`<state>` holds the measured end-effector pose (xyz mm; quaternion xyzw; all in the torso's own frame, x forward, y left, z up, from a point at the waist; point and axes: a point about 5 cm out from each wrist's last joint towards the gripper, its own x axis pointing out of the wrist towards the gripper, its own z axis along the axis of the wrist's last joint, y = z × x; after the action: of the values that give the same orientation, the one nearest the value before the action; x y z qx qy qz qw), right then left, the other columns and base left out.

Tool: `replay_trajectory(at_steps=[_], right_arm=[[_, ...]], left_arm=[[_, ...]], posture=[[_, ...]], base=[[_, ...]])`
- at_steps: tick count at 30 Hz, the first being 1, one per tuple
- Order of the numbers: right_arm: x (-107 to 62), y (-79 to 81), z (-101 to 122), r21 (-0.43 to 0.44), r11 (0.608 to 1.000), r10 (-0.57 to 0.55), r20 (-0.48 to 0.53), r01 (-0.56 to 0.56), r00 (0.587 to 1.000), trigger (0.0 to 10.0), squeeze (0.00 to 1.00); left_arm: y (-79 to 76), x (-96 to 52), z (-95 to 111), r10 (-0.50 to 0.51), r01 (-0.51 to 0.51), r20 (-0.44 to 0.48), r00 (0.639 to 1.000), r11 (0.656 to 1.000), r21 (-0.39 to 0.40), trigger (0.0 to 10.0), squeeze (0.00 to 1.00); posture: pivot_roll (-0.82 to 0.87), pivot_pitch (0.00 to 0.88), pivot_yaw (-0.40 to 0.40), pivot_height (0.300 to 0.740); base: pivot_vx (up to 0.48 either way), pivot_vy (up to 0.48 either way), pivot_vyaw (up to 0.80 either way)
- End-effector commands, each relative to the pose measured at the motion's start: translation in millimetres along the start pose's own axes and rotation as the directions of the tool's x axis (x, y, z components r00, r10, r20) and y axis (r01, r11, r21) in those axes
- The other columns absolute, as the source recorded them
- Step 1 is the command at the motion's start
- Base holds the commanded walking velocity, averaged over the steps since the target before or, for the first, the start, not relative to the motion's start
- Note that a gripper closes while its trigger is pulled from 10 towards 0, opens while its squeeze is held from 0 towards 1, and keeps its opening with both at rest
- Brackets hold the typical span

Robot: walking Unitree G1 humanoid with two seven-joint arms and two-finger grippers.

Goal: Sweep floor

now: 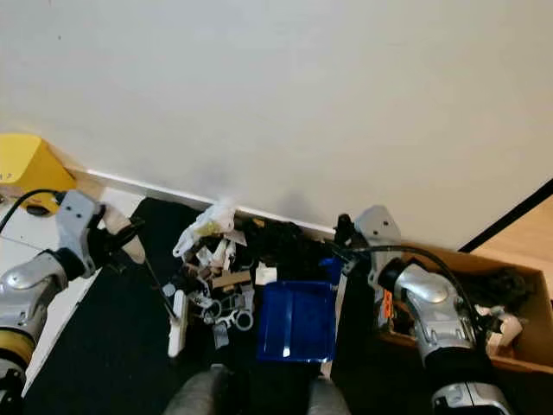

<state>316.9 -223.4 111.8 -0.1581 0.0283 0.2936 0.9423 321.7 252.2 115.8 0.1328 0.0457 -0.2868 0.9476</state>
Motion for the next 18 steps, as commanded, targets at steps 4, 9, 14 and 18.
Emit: replay_trajectory(at_steps=[4,9,14,18], right_arm=[[6.5,12.2,-7,0.014,0.998,0.056,-0.011,-0.056,0.998,10.0,0.0],[7.9,15.5,-7,0.054,0.997,0.059,0.024,-0.06,0.998,10.0,0.0],[9.6,24.2,-13,0.068,0.994,0.079,0.02,-0.08,0.997,10.0,0.0],[10.6,28.7,-18,0.067,0.994,0.092,0.002,-0.092,0.996,10.0,0.0]], left_arm=[[-9.5,1.7,-8,-0.096,0.097,-0.026,0.995,0.995,0.022,10.0,0.0],[8.0,-12.4,-2,-0.09,0.094,-0.046,0.995,0.992,0.083,10.0,0.0],[14.5,-16.0,-3,-0.047,0.051,-0.057,0.997,0.995,0.083,10.0,0.0],[15.1,-17.6,-8,-0.032,0.04,-0.08,0.996,0.995,0.096,10.0,0.0]], posture=[[0.14,0.226,0.075,0.74],[0.14,0.233,0.077,0.74],[0.15,0.247,0.075,0.74],[0.14,0.266,0.076,0.74]], base=[[0.0,0.0,0.0],[0.0,0.0,0.0],[0.0,0.0,0.0],[0.0,0.0,0.0]])
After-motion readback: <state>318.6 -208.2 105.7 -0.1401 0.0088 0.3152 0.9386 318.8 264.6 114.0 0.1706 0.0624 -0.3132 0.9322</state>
